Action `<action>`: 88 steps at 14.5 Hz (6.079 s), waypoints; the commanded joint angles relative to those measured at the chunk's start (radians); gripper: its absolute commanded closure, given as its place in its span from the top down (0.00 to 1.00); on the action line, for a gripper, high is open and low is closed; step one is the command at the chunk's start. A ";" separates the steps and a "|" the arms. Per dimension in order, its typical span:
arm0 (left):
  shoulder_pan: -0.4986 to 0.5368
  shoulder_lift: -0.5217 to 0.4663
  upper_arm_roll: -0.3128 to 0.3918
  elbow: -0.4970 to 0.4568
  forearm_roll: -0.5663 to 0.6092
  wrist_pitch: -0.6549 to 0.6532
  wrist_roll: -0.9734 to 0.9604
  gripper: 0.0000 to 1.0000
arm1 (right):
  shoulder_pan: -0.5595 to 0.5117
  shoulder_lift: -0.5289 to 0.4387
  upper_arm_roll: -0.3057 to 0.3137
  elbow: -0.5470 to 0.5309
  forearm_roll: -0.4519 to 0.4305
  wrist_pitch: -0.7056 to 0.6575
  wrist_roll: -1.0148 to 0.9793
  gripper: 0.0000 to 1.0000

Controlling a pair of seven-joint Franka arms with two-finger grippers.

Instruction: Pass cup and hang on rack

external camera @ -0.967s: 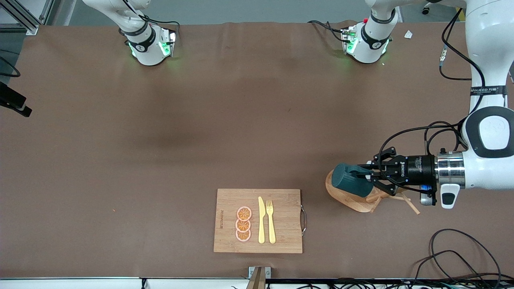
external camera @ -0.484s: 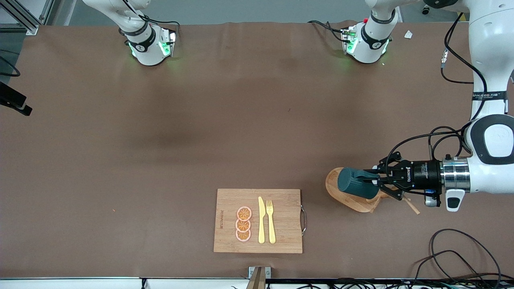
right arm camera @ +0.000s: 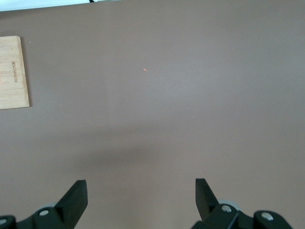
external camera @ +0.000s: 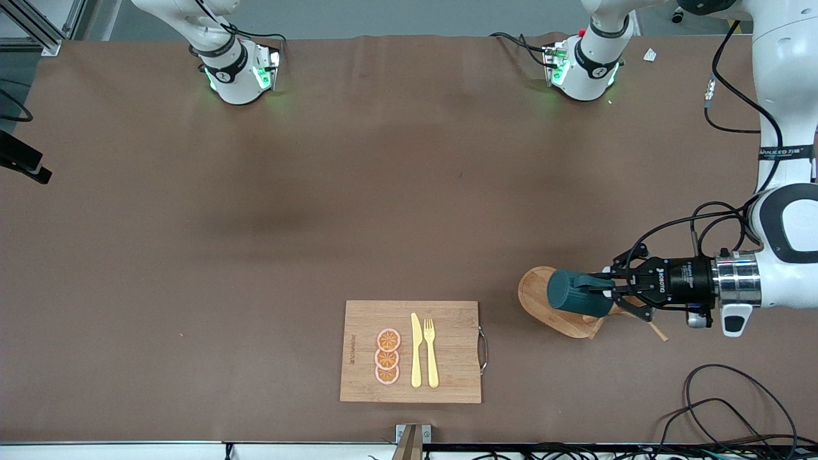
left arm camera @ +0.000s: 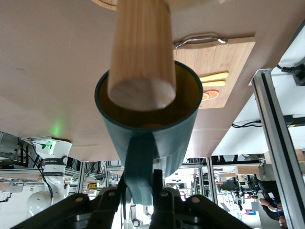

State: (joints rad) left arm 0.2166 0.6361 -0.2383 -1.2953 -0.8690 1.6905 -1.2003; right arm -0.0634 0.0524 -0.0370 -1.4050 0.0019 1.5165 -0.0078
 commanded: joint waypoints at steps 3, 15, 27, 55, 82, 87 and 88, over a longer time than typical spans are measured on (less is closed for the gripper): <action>0.006 0.001 -0.001 -0.002 -0.019 -0.002 -0.010 0.00 | -0.010 0.004 0.003 0.014 0.004 -0.009 0.000 1.00; 0.038 0.040 -0.001 -0.001 -0.041 -0.002 -0.005 0.00 | -0.012 0.004 0.002 0.015 0.001 -0.009 -0.001 1.00; 0.047 0.051 -0.001 0.002 -0.041 -0.002 -0.012 0.13 | -0.012 0.003 0.003 0.014 0.001 -0.006 -0.001 1.00; -0.046 -0.214 -0.194 0.014 0.802 -0.023 0.394 1.00 | -0.012 0.003 0.003 0.015 0.001 -0.004 -0.001 1.00; -0.200 -0.742 0.157 -0.318 0.867 -0.242 1.078 1.00 | -0.012 0.004 0.003 0.014 -0.002 -0.003 -0.001 1.00; -0.201 -0.760 0.128 -0.323 0.877 -0.248 1.078 1.00 | -0.010 0.004 0.003 0.014 -0.002 -0.004 -0.001 1.00; -0.200 -0.759 0.128 -0.315 0.877 -0.253 1.081 1.00 | -0.010 0.004 0.003 0.014 -0.002 -0.003 -0.001 1.00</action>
State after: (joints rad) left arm 0.0114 -0.1007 -0.1051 -1.6022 0.0063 1.4454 -0.1365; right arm -0.0642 0.0531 -0.0399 -1.4023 0.0010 1.5175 -0.0078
